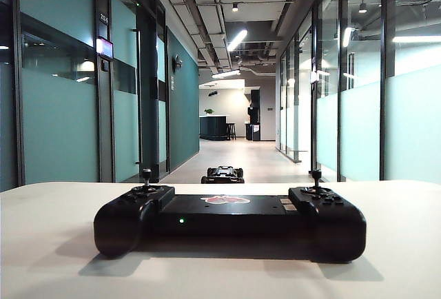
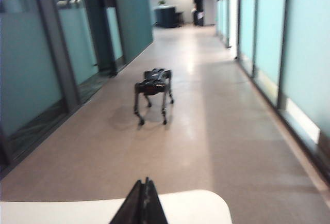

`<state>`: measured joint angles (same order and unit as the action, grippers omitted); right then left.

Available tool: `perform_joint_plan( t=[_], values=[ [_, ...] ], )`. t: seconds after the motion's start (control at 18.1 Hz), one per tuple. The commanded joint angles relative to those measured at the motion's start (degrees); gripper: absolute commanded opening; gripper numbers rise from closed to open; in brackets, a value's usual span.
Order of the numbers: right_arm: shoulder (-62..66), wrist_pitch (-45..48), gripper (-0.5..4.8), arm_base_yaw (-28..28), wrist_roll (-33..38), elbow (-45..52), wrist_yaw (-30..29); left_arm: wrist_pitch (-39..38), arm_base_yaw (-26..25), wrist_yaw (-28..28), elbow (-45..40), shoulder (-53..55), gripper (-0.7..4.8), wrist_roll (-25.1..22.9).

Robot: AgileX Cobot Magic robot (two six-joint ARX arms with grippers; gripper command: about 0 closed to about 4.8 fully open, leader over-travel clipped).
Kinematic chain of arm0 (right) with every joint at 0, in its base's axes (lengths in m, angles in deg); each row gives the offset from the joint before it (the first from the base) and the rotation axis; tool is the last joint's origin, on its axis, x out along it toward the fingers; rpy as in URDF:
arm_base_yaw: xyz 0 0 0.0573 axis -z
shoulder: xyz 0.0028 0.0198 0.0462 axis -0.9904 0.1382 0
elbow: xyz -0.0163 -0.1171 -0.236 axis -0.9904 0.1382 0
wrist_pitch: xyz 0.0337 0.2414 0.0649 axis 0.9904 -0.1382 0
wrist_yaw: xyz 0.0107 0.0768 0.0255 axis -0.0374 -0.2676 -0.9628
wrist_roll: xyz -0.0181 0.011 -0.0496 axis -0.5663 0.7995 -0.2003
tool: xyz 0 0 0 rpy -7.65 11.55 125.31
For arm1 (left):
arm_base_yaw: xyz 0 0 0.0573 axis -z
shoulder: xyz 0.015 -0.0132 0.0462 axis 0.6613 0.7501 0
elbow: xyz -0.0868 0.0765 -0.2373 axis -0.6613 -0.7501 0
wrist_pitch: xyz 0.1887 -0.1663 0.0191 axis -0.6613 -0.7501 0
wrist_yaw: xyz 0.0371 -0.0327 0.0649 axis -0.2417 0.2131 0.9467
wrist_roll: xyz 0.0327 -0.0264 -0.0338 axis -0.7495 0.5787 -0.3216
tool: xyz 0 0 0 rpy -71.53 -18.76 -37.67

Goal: Push the left joystick on the remote control sitting on the white table forward to make the robot dog walk in a straight line until it approaches the door.

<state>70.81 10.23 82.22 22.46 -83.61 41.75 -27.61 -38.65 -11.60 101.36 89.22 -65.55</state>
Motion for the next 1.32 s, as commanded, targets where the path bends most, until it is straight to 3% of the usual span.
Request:
perform_joint_plan(
  t=[0.06,0.33,0.5,0.61,0.72,0.94,1.32],
  values=[
    [5.1,0.3,-0.03,-0.2,-0.1,-4.9,-2.4,-4.1,0.8,-4.1,5.7,5.7,-0.05,0.2],
    [14.5,-1.1,-0.04,-3.8,0.3,-12.3,-2.1,-11.6,8.0,-6.1,15.0,14.4,-0.05,0.2],
    [19.8,-5.7,-0.05,-8.4,8.2,-16.6,1.9,-16.7,13.2,-4.3,20.2,18.6,-0.05,0.1],
    [23.1,-10.0,-0.05,-12.5,8.7,-19.6,3.8,-21.6,15.7,-4.2,24.1,21.7,-0.05,0.0],
    [26.6,-12.4,-0.05,-17.2,8.7,-22.3,5.6,-25.6,16.9,-5.6,27.1,24.4,-0.05,0.0],
    [33.9,-20.8,-0.05,-26.9,11.1,-27.9,10.6,-28.1,16.9,-15.0,28.3,27.1,-0.05,-0.1],
    [46.3,-30.9,-0.05,-38.8,18.2,-32.7,10.8,-32.4,17.6,-18.3,28.8,29.8,-0.05,-0.3]
  ],
)
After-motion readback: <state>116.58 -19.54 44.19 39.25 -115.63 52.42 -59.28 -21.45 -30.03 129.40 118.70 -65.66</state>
